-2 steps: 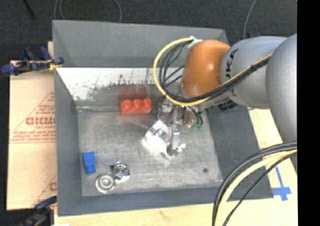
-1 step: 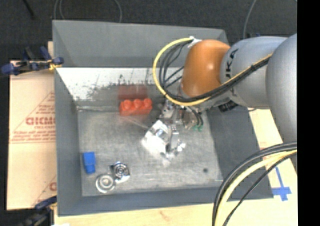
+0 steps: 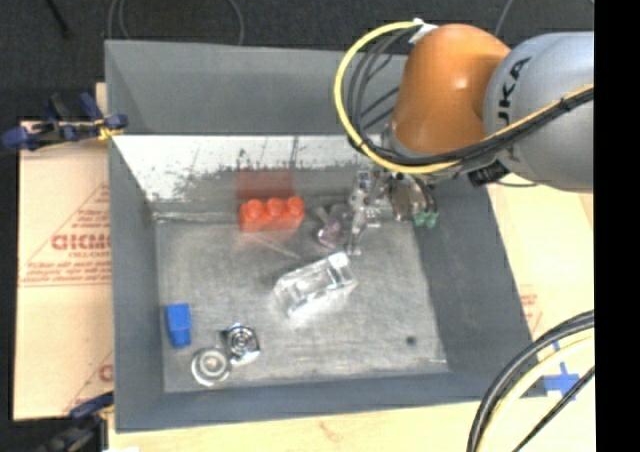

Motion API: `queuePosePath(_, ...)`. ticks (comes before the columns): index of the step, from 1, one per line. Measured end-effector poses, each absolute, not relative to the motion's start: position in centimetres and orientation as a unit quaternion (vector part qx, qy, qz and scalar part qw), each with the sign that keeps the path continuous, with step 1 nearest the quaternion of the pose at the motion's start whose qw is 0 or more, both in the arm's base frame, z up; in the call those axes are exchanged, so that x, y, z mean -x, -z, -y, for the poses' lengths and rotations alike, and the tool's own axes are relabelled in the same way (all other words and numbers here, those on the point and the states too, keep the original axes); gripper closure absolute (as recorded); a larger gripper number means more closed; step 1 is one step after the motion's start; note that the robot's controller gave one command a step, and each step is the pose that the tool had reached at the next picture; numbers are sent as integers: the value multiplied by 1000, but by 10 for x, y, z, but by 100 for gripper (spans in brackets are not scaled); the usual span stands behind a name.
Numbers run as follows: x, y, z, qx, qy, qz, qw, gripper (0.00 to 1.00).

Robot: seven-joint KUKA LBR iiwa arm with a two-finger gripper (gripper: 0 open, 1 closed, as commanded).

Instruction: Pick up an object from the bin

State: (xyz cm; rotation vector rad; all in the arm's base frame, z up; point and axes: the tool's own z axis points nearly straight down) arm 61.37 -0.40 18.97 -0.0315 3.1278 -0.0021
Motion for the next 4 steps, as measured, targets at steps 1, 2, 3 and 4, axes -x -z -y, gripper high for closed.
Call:
queuePosePath(1, -612, -184, 4, 10, 0, -1000, 2, 0)
queuePosePath(2, -584, -72, -49, -45, -1, -999, 6, 0)
queuePosePath(3, -588, -77, -49, -45, -1, -999, 13, 100)
queuePosePath(4, -619, -190, -35, -12, 1, -1000, 6, 100)
